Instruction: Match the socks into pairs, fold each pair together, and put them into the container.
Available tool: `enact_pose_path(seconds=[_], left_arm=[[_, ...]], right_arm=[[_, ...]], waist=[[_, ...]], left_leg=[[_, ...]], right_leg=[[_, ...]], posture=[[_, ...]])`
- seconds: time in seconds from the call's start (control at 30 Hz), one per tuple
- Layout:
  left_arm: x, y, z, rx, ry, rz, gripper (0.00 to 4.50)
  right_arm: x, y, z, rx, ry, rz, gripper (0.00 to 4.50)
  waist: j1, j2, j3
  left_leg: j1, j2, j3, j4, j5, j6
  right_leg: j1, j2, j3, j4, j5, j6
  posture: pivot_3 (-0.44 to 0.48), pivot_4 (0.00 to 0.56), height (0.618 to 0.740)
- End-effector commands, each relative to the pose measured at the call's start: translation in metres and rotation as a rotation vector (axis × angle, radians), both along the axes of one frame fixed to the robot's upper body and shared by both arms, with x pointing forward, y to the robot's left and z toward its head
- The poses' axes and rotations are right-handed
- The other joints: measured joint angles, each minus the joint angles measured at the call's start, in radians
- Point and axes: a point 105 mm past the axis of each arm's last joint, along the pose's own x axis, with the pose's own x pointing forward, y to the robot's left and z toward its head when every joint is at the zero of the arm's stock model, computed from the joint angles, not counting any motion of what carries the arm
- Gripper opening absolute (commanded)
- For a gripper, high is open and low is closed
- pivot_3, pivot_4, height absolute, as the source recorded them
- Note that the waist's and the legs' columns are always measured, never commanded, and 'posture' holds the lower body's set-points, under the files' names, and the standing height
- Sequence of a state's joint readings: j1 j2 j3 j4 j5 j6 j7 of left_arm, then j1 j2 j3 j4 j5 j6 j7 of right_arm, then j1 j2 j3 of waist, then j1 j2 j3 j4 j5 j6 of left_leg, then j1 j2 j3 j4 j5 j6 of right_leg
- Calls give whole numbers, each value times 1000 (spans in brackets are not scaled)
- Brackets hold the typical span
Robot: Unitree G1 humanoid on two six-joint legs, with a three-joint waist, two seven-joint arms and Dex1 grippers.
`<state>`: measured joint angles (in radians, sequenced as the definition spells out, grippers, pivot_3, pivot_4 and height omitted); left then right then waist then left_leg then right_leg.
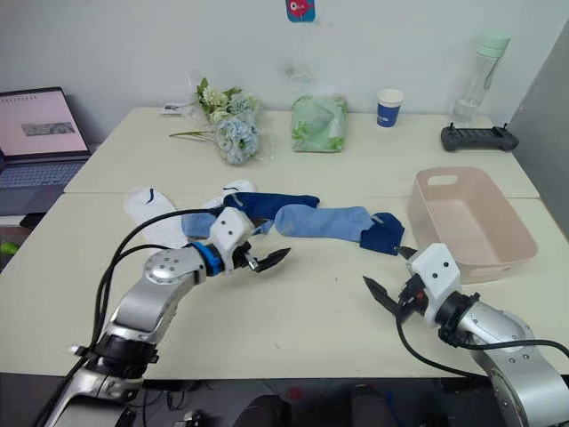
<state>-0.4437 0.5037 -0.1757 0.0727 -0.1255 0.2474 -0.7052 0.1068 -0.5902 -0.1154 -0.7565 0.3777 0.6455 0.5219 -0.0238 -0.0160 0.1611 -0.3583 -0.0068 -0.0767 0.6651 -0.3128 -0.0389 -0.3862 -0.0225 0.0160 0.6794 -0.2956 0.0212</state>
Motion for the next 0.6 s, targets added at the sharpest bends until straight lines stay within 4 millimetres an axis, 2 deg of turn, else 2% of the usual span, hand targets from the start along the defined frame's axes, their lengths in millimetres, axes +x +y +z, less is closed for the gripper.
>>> enact_pose_path(seconds=[0.03,0.13,0.23,0.33,0.5,0.6], left_arm=[[9,-8,2,46,-30,-34,4500],[20,-12,-3,71,-23,-43,4500],[34,-27,-15,176,-16,-93,4500],[49,-39,-12,161,15,-78,4500],[61,-54,-13,157,80,-101,4500],[62,-57,-21,228,102,-130,4500]], right_arm=[[-5,5,12,-1,-47,23,4471],[-6,6,12,0,-47,23,4471],[-7,6,10,1,-45,19,4471],[-6,6,9,-4,-43,16,4471],[-7,9,9,1,-46,14,4471],[-7,10,9,3,-45,11,4471]], waist=[[-2,0,0],[-1,0,0],[0,0,0],[2,-1,1],[0,-2,1],[-1,-2,1]], left_leg=[[0,0,0,0,0,0],[-1,0,0,0,0,0],[-1,0,0,1,0,0],[-2,-1,-1,2,0,1],[-4,-2,0,5,0,1],[-4,-2,-1,5,0,1]], right_leg=[[0,0,0,0,0,0],[0,1,-1,0,0,0],[0,1,-1,0,0,0],[0,1,-2,0,0,0],[-1,1,-2,0,0,1],[-1,1,-2,0,0,1]], posture=[[0,150,740],[0,150,740],[0,150,740],[0,150,740],[0,150,740],[0,150,740]])
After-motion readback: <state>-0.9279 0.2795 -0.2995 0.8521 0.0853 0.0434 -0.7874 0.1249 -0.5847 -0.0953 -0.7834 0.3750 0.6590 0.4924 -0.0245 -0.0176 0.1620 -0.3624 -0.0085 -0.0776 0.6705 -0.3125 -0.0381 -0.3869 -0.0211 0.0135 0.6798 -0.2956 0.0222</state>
